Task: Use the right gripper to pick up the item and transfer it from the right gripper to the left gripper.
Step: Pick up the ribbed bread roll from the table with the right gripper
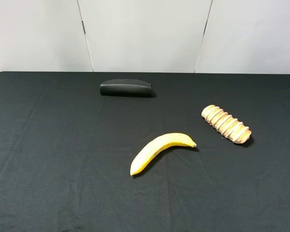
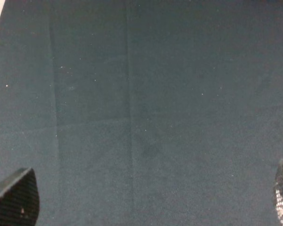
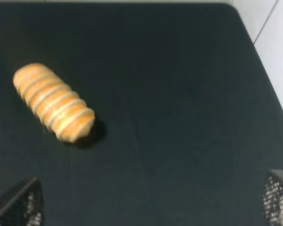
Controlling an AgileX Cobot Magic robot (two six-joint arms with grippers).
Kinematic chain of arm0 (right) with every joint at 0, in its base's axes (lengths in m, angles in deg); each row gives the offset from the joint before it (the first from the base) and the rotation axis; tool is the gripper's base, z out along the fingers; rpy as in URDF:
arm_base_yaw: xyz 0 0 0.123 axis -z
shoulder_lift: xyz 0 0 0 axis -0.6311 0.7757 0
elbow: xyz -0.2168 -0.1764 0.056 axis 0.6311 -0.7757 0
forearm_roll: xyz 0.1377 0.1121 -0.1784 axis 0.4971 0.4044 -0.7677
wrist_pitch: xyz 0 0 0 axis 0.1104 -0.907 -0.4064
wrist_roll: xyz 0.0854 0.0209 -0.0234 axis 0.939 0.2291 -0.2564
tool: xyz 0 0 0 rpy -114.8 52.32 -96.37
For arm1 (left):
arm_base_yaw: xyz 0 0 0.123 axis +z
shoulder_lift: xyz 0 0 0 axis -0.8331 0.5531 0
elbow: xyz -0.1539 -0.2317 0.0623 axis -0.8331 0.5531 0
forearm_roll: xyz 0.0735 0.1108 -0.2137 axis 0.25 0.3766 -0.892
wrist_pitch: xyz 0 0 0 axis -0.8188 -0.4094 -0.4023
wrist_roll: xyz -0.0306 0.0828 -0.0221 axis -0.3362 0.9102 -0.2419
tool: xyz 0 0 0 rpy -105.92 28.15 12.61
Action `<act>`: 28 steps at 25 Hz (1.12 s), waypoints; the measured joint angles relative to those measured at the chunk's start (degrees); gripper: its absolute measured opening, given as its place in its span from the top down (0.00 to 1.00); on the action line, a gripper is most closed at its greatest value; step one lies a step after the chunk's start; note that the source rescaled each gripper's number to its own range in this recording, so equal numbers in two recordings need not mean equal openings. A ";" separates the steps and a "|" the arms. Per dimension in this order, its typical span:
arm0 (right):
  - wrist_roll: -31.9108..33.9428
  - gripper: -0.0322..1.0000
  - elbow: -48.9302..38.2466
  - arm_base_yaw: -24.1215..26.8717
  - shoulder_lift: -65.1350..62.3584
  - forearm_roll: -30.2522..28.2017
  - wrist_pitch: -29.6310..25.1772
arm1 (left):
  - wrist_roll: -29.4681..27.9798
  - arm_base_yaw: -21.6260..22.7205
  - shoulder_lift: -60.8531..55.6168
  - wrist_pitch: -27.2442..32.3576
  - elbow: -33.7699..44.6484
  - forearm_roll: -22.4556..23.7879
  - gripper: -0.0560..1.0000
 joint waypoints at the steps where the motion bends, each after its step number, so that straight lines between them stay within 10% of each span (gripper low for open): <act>1: -1.91 0.00 0.95 0.00 2.63 0.00 0.30 | 0.00 0.00 0.00 0.00 0.00 0.00 0.01; 28: -10.24 0.00 17.38 -21.47 67.04 -1.84 13.98 | 0.00 0.00 0.00 0.00 0.00 0.00 0.01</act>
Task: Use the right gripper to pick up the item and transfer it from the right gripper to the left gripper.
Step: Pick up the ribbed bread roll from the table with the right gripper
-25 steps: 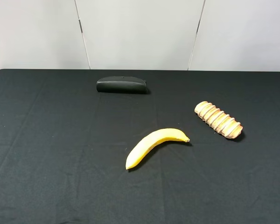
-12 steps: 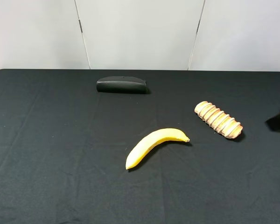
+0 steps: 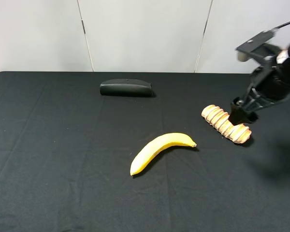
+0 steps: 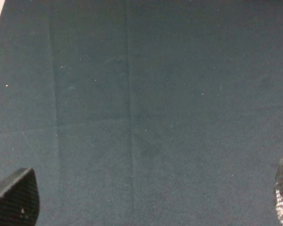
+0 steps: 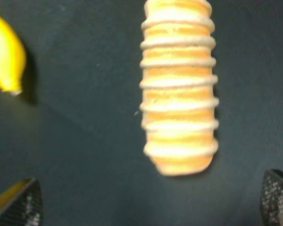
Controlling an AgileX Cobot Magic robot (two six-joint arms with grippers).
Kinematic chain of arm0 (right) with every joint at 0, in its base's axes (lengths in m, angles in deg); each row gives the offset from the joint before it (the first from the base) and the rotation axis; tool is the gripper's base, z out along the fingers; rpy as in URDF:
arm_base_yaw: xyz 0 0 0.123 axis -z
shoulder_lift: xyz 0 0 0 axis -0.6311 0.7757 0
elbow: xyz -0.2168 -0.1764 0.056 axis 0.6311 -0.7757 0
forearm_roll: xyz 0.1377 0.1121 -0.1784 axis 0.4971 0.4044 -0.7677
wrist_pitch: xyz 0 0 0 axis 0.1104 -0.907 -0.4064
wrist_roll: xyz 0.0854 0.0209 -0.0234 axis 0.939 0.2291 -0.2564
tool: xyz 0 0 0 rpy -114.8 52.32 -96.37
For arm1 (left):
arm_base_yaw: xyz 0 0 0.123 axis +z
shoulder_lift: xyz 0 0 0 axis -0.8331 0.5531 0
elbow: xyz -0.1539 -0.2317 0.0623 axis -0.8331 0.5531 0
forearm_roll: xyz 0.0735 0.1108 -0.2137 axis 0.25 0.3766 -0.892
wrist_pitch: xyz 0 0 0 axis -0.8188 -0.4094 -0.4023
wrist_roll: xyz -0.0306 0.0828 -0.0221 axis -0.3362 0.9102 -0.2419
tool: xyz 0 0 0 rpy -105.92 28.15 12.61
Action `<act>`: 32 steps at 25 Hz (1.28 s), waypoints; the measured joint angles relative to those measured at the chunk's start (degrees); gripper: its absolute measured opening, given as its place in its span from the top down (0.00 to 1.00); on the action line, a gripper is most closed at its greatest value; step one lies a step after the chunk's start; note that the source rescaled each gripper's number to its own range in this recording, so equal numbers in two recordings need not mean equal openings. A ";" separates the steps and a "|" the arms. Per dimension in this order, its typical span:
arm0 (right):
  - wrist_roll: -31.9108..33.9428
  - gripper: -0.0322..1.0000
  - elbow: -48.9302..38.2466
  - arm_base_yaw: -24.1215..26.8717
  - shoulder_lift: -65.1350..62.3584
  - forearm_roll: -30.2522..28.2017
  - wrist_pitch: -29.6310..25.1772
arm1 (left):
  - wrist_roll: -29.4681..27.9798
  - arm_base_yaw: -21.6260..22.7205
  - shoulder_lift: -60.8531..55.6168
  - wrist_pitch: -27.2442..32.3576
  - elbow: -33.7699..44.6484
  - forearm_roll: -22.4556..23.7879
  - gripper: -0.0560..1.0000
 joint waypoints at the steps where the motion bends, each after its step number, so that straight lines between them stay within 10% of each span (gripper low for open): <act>1: -0.01 0.00 1.14 0.00 2.42 -0.71 -0.07 | 0.00 0.00 0.00 0.00 0.00 0.00 0.01; 32: -10.19 0.00 4.85 8.62 18.80 -3.26 4.48 | 0.00 0.00 0.00 0.00 0.00 0.01 0.01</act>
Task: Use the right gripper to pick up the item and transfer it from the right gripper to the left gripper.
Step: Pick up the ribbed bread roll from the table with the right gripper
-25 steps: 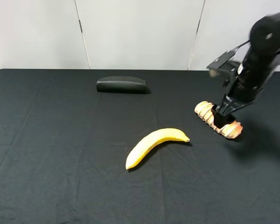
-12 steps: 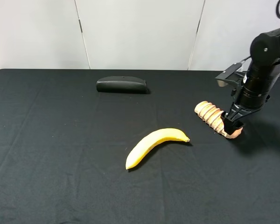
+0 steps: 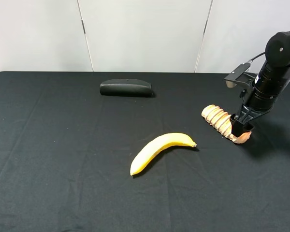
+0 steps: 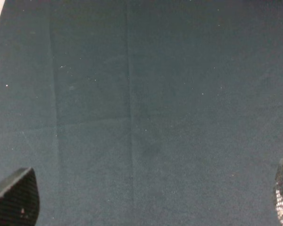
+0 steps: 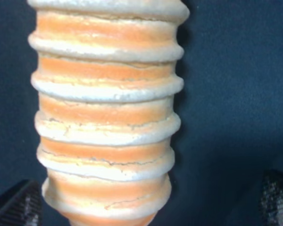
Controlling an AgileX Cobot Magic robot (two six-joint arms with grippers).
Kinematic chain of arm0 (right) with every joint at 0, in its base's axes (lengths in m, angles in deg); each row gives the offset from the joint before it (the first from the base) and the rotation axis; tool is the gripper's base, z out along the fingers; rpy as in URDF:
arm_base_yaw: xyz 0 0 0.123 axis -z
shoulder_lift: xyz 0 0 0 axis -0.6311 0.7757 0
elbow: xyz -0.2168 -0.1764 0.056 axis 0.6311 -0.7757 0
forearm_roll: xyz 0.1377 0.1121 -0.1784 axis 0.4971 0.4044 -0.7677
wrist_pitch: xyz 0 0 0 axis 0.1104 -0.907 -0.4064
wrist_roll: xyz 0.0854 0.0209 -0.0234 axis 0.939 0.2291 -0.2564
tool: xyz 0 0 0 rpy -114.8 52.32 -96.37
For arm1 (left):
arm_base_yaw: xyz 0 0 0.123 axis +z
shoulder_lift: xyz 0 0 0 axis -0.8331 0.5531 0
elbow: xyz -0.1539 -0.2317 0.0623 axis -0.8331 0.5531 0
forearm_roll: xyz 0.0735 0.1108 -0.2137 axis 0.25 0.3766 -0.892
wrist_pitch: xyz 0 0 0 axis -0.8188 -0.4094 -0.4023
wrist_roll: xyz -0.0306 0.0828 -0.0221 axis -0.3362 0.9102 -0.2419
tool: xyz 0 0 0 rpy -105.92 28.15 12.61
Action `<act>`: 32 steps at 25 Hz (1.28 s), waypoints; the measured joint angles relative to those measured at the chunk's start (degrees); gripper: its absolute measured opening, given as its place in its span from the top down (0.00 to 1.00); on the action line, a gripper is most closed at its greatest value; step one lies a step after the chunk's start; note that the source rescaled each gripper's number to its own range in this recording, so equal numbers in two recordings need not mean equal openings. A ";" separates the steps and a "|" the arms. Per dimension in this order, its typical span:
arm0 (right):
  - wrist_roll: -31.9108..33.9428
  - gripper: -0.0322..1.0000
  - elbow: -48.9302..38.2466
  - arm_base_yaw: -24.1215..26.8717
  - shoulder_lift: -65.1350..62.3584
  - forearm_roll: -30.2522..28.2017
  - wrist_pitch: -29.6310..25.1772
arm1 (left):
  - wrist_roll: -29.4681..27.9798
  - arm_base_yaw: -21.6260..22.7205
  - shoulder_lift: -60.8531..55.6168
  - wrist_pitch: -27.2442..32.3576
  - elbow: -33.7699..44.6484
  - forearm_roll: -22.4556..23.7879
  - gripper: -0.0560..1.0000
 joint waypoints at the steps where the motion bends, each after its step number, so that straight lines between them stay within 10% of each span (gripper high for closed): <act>1: -0.03 0.00 0.00 0.00 0.00 -0.14 0.06 | 0.00 0.00 0.00 0.00 0.00 0.00 0.01; 32: -0.22 0.00 -6.18 0.00 3.00 -1.87 8.89 | 0.00 0.00 0.00 0.00 0.00 0.00 0.01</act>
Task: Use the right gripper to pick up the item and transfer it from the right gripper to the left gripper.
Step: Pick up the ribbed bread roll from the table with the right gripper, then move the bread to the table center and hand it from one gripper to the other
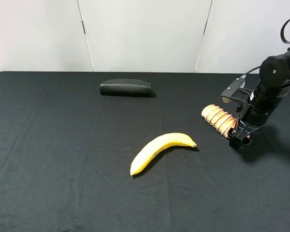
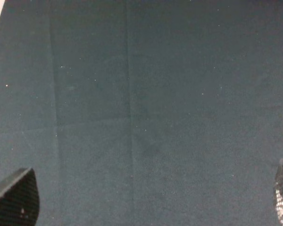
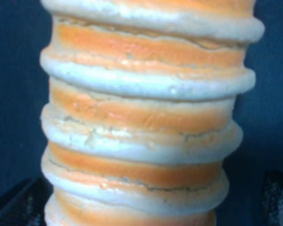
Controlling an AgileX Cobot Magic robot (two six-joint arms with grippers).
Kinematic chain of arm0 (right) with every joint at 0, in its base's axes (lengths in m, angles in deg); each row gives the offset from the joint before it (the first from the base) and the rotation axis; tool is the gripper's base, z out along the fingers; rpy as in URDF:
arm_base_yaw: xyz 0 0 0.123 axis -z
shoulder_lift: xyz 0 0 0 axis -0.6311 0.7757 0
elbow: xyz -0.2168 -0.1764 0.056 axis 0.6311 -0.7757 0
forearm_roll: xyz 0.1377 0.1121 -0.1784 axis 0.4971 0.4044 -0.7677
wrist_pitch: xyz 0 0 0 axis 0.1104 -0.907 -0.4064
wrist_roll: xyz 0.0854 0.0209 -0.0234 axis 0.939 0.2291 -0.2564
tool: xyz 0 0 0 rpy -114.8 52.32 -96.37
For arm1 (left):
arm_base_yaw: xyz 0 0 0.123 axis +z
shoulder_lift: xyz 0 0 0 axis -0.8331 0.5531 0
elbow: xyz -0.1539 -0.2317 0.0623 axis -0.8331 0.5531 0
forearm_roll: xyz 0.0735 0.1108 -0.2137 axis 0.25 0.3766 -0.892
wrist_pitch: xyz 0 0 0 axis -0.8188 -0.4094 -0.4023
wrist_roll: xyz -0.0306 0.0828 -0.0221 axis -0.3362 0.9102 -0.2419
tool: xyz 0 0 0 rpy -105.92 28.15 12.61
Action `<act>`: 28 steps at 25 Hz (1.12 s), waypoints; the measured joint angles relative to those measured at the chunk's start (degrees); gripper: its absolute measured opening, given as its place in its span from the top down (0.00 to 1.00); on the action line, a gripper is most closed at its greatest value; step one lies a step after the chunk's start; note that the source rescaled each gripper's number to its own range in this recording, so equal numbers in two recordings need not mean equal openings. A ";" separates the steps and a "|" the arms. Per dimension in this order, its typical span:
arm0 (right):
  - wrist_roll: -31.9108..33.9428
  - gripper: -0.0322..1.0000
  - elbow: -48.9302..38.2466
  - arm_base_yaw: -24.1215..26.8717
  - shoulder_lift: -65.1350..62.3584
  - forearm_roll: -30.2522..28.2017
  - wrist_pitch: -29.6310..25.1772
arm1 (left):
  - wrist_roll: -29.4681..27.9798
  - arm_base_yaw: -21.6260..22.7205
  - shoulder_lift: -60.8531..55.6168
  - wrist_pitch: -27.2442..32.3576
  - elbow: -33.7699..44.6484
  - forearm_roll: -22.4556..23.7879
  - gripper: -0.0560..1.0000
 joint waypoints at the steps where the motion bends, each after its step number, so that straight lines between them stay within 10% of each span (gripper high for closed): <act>1: 0.00 0.00 0.00 0.00 -0.01 0.06 0.00 | 0.00 0.00 0.00 0.00 0.00 0.00 0.01; 8: 0.00 0.05 0.00 0.00 0.07 0.41 0.00 | 0.00 0.00 0.00 0.00 0.00 0.00 0.01; 16: 0.05 0.83 0.00 0.00 0.25 0.60 0.61 | 0.00 0.00 0.00 0.00 0.00 0.00 0.01; 28: 0.05 0.90 3.73 0.00 -0.82 0.82 -4.20 | 0.00 0.00 0.00 0.00 0.00 0.00 0.01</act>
